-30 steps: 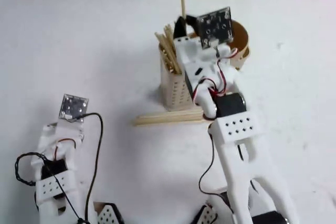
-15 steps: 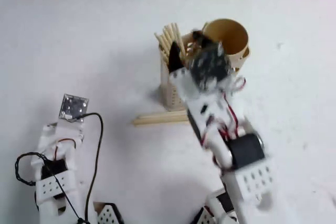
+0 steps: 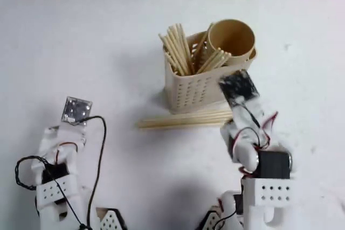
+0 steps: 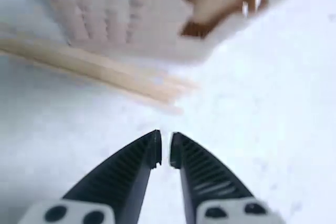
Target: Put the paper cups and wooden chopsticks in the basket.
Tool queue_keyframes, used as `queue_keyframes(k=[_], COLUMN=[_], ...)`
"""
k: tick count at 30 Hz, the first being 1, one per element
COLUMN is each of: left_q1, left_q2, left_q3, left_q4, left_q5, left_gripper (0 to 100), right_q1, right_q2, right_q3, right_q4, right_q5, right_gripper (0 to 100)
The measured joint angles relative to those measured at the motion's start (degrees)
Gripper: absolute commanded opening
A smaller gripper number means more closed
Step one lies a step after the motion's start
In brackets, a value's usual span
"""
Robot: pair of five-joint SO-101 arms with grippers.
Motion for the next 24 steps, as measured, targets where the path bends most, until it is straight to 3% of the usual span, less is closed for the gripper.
queue_keyframes(k=[7,10,13,18,24], left_q1=[8.1,14.4,21.9,33.6,37.0], left_q2=[0.0,0.0,0.0,0.0,2.1], left_q3=[-21.3,-28.0,-29.3,-25.4,-24.4], left_q4=[27.3,33.7,32.5,24.1,20.2], left_q5=[-0.6,2.9,9.5,15.6,21.0], left_gripper=[16,16,16,16,16], right_q1=[8.0,10.6,11.4,12.0,12.0], right_q2=[-10.5,-14.1,-17.3,-23.7,-30.4], right_q3=[15.6,23.1,30.9,38.9,40.8], right_q4=[-2.8,-6.0,-8.3,-9.9,-8.6], right_q5=[8.8,10.8,12.0,12.4,12.4], right_gripper=[3.5,3.4,3.2,3.1,3.1])
